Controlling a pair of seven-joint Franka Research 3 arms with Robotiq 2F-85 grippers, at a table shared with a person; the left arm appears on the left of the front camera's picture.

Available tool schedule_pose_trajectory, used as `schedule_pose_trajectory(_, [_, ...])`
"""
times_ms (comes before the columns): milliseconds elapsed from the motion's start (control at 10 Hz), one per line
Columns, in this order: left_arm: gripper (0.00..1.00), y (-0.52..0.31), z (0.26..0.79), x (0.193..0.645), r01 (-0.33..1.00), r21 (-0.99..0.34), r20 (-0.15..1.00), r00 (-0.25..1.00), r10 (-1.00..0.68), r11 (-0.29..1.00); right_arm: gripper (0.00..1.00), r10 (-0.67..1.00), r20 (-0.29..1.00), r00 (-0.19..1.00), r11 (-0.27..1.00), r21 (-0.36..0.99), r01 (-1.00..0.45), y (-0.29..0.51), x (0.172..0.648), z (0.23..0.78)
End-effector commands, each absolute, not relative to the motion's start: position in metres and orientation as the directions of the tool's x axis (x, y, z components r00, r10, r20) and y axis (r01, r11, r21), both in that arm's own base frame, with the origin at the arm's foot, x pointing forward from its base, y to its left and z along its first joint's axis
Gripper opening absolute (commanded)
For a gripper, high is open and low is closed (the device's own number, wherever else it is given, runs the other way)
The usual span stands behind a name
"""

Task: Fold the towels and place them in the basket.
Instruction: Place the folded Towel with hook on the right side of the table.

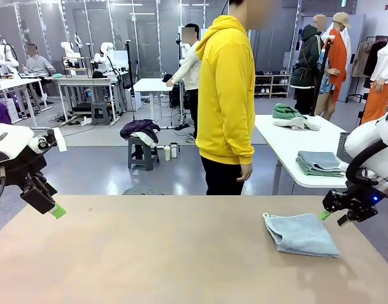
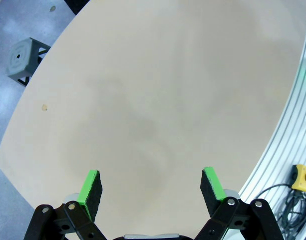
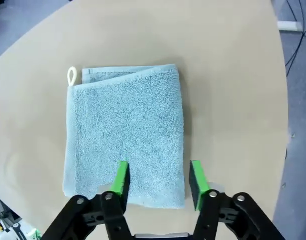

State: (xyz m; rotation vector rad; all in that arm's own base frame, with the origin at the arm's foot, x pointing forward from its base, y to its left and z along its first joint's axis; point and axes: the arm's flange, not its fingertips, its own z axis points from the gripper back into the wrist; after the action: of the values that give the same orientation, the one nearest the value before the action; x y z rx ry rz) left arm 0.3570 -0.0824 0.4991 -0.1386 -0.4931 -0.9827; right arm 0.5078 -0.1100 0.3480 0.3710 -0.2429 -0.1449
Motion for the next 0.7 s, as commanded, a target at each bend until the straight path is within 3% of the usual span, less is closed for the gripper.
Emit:
schedule_pose_trajectory(0, [1.00, -0.085, 0.498, 0.356, 0.814, 0.113, 0.453, 0.469, -0.758, 0.570, 1.00, -0.190, 0.201, 0.961, 0.934, 0.338, 0.114, -0.095, 0.506, 0.354])
schedule_pose_trajectory(600, [1.00, -0.085, 0.498, 0.356, 0.814, 0.113, 0.453, 0.469, -0.758, 0.570, 1.00, -0.175, 0.207, 0.962, 0.927, 0.365, 0.090, -0.105, 0.507, 0.351])
